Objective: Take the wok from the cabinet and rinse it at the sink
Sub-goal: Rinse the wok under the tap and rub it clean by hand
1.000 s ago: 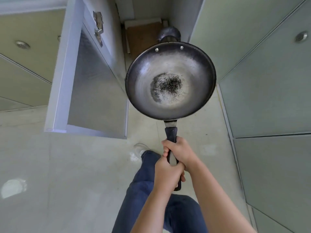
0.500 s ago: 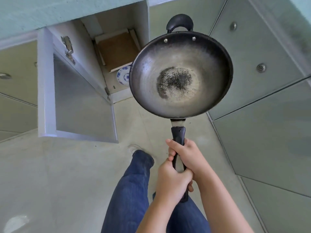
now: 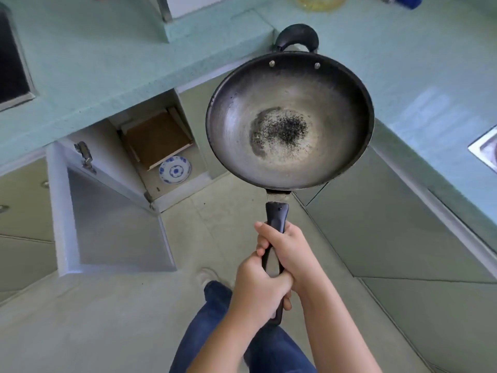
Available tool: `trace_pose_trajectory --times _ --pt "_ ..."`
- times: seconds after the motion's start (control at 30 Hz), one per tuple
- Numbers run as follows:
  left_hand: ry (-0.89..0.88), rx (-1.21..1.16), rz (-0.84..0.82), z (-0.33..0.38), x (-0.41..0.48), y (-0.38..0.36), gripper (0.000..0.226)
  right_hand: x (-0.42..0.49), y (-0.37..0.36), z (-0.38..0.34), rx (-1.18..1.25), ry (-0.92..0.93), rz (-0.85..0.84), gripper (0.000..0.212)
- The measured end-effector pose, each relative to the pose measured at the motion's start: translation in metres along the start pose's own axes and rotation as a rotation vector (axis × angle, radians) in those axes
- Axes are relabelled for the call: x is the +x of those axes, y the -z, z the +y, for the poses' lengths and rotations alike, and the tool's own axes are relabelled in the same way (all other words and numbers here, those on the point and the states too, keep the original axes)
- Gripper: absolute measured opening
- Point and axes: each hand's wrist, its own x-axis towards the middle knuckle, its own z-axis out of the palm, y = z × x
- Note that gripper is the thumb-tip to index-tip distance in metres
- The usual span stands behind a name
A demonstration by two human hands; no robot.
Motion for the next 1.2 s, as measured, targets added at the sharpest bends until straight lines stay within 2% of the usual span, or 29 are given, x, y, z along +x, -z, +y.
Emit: trace_pose_trajectory --times 0.17,0.3,0.67,0.97,1.2 --pt "-0.080 0.050 -0.052 0.035 -0.002 0.003 0.012 -0.005 0.000 -0.032 0.110 0.061 0.051 0.033" --pt "-0.117 0.086 -0.116 0.060 0.006 0.003 0.014 -0.007 0.003 -0.058 0.108 0.093 0.096 0.035" --pt "-0.226 0.138 -0.429 0.126 0.028 -0.011 0.015 -0.010 0.025 -0.120 0.186 0.207 0.354 0.041" --pt "-0.217 0.232 -0.678 0.143 0.025 -0.061 0.017 -0.036 0.075 -0.124 0.320 0.299 0.589 0.041" --pt "-0.227 0.316 -0.754 0.147 0.022 -0.130 0.008 -0.050 0.143 -0.121 0.420 0.320 0.666 0.040"
